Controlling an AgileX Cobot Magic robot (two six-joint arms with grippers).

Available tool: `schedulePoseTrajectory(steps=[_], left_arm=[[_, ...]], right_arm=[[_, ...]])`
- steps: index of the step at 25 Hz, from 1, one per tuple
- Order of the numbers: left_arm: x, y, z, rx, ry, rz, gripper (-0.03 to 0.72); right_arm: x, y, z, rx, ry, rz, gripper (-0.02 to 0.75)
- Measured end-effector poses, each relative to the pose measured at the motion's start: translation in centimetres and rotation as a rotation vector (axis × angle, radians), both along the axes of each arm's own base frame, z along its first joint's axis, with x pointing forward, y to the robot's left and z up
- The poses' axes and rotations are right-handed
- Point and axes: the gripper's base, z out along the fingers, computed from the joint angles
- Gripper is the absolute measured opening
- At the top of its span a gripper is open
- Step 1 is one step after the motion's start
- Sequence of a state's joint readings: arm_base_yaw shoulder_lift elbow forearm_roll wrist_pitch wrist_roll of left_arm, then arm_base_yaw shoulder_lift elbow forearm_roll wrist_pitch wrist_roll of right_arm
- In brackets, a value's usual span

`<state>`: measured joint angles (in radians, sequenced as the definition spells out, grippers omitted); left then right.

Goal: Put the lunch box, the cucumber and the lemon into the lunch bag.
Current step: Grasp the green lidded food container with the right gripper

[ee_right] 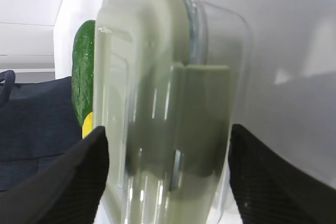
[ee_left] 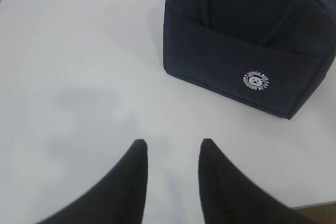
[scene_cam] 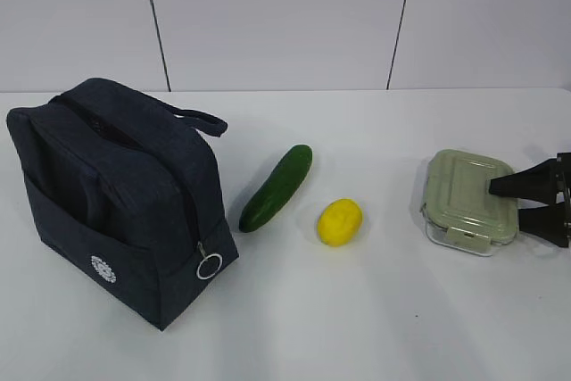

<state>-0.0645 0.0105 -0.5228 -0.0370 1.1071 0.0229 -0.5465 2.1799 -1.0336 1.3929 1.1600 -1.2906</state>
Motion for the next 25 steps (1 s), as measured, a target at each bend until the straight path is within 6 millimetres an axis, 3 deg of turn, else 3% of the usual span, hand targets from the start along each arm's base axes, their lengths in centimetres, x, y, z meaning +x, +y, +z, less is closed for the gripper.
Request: schedulePoseTrajectory(steps=[25], left_arm=[[0.00,0.00,0.00,0.000,0.000,0.000,0.241]], right_arm=[[0.09,-0.03,-0.02,0.008,0.000,-0.012,0.539]])
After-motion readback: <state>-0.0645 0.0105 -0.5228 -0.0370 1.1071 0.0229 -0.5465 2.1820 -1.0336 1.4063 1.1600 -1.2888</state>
